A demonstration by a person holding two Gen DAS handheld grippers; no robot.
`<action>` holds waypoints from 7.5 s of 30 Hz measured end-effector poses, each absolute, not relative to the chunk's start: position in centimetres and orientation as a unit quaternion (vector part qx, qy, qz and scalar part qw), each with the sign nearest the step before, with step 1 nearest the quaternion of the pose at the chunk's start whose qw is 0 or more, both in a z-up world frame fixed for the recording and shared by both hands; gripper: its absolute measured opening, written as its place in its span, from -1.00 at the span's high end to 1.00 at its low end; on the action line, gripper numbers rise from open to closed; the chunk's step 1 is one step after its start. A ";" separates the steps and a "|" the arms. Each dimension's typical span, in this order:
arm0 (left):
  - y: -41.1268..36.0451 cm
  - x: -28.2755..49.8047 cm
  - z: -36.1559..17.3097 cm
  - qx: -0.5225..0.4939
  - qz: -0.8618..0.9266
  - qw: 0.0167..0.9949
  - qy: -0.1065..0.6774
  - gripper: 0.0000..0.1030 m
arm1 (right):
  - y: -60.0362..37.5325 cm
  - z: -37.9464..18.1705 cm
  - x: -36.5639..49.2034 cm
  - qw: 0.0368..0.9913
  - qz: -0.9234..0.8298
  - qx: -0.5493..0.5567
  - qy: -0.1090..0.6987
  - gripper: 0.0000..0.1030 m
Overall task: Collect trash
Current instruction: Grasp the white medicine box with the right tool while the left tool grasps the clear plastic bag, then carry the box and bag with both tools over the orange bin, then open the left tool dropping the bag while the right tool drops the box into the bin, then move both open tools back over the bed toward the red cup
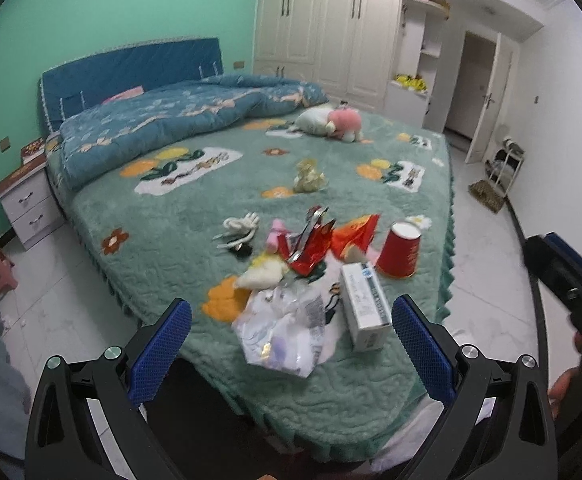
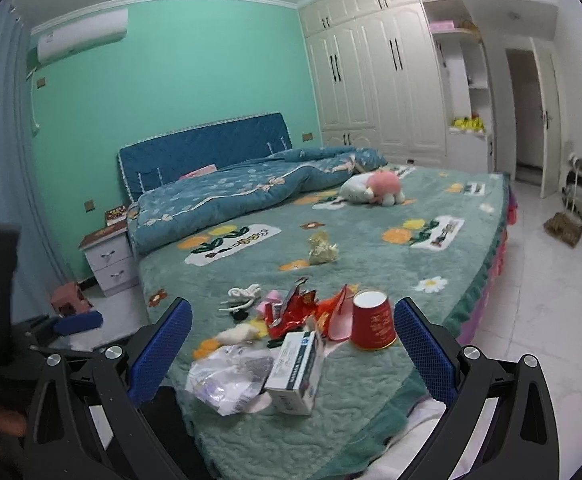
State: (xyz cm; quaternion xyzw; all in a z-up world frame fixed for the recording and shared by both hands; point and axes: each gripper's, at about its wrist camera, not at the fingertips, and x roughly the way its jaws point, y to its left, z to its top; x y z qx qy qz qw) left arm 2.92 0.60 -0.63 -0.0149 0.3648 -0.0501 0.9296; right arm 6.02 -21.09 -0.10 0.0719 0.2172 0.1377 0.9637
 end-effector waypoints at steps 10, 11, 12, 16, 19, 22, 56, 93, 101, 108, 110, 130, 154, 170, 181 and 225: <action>1.1 4.0 -5.1 -0.038 -0.063 0.886 0.459 -0.91 | -19.1 -3.3 7.3 0.942 0.142 0.034 0.302 -0.91; 1.1 4.2 -5.4 -0.036 -0.061 0.884 0.461 -0.91 | -18.9 -3.6 7.6 0.939 0.142 0.033 0.311 -0.91; 1.0 4.3 -5.6 -0.035 -0.062 0.883 0.463 -0.91 | -18.9 -3.9 7.8 0.937 0.142 0.033 0.316 -0.91; 1.4 4.8 -6.3 -0.043 -0.075 0.879 0.469 -0.91 | -18.9 -4.8 8.9 0.926 0.148 0.044 0.343 -0.91; 1.3 5.5 -6.9 -0.035 -0.087 0.873 0.479 -0.91 | -18.7 -5.7 9.9 0.915 0.160 0.058 0.365 -0.91; 1.3 6.2 -7.6 -0.037 -0.100 0.866 0.489 -0.91 | -18.3 -6.6 10.6 0.904 0.174 0.071 0.383 -0.91; 2.8 13.8 -15.5 -0.064 -0.120 0.798 0.587 -0.91 | -16.1 -11.4 17.9 0.872 0.137 0.048 0.467 -0.91; 4.4 12.5 -14.9 -0.107 -0.173 0.790 0.578 0.76 | -15.1 -17.2 20.8 0.837 0.122 0.002 0.533 0.17; 3.4 11.6 -13.3 -0.103 -0.181 0.798 0.566 0.77 | -17.1 -15.6 19.9 0.847 0.138 0.045 0.512 0.18; 2.3 10.5 -10.4 -0.088 -0.190 0.815 0.540 0.77 | -17.9 -12.7 17.5 0.860 0.156 0.056 0.483 0.18; 1.6 10.2 -9.7 -0.080 -0.195 0.818 0.535 0.77 | -18.2 -11.9 16.9 0.863 0.160 0.058 0.476 0.18; -13.0 7.7 -4.0 0.046 -0.338 0.817 0.465 0.77 | -32.1 -5.7 5.9 0.918 0.040 0.141 0.369 0.18; -40.0 3.0 -9.3 0.206 -0.566 0.650 0.463 0.77 | -53.6 -10.0 -13.1 0.865 -0.263 0.269 0.331 0.18; -47.6 7.8 -27.6 0.255 -0.503 0.551 0.615 0.77 | -58.4 -17.7 -14.4 0.810 -0.304 0.326 0.381 0.18; -48.3 8.8 -30.8 0.291 -0.475 0.535 0.636 -0.09 | -59.2 -22.0 -12.3 0.787 -0.298 0.340 0.420 0.18; -42.5 6.1 -19.3 0.270 -0.460 0.670 0.516 -0.31 | -56.4 -22.1 -7.1 0.793 -0.257 0.306 0.460 -0.15</action>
